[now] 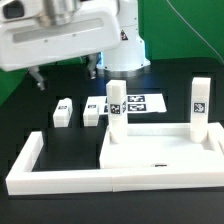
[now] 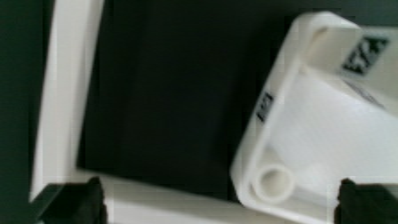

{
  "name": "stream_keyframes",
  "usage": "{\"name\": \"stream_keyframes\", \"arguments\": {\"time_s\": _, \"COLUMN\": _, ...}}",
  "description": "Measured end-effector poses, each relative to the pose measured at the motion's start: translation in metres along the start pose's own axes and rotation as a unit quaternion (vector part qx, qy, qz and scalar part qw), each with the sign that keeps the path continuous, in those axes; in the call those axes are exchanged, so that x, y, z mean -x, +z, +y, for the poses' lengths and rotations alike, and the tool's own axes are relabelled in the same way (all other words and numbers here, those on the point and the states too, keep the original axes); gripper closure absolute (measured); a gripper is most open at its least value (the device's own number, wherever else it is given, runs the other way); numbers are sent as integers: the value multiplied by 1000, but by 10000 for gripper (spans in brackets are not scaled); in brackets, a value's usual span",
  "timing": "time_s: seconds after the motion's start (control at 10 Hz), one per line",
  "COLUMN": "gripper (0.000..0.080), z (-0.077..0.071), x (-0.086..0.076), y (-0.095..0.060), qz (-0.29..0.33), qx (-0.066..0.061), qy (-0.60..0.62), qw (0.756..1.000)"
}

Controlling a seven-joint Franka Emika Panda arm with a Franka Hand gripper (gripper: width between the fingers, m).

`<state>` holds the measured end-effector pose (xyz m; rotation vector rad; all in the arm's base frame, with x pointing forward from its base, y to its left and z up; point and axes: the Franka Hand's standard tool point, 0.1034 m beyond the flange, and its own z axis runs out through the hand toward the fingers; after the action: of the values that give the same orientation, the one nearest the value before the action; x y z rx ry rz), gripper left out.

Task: Assemble desk

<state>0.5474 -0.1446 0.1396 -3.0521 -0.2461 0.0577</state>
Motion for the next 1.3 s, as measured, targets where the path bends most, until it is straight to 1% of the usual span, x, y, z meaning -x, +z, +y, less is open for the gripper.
{"name": "stream_keyframes", "arguments": {"time_s": 0.1, "gripper": 150, "z": 5, "x": 18, "y": 13, "qz": -10, "qx": -2, "qy": 58, "qw": 998}}
{"name": "stream_keyframes", "arguments": {"time_s": 0.2, "gripper": 150, "z": 6, "x": 31, "y": 27, "qz": -19, "qx": -12, "qy": 112, "qw": 993}}
{"name": "stream_keyframes", "arguments": {"time_s": 0.3, "gripper": 150, "z": 6, "x": 32, "y": 31, "qz": -19, "qx": -19, "qy": 145, "qw": 989}}
{"name": "stream_keyframes", "arguments": {"time_s": 0.4, "gripper": 150, "z": 4, "x": 28, "y": 29, "qz": -16, "qx": -18, "qy": 162, "qw": 986}}
{"name": "stream_keyframes", "arguments": {"time_s": 0.6, "gripper": 150, "z": 3, "x": 28, "y": 31, "qz": -18, "qx": -18, "qy": 224, "qw": 974}}
{"name": "stream_keyframes", "arguments": {"time_s": 0.7, "gripper": 150, "z": 3, "x": 30, "y": 33, "qz": -21, "qx": -21, "qy": 245, "qw": 969}}
{"name": "stream_keyframes", "arguments": {"time_s": 0.8, "gripper": 150, "z": 6, "x": 42, "y": 43, "qz": -37, "qx": -42, "qy": 295, "qw": 954}}
{"name": "stream_keyframes", "arguments": {"time_s": 0.9, "gripper": 150, "z": 9, "x": 56, "y": 52, "qz": -64, "qx": -59, "qy": 332, "qw": 939}}
{"name": "stream_keyframes", "arguments": {"time_s": 1.0, "gripper": 150, "z": 8, "x": 67, "y": 55, "qz": -90, "qx": -86, "qy": 358, "qw": 925}}
{"name": "stream_keyframes", "arguments": {"time_s": 1.1, "gripper": 150, "z": 10, "x": 73, "y": 57, "qz": -109, "qx": -104, "qy": 357, "qw": 922}}
{"name": "stream_keyframes", "arguments": {"time_s": 1.3, "gripper": 150, "z": 9, "x": 69, "y": 58, "qz": -109, "qx": -102, "qy": 354, "qw": 923}}
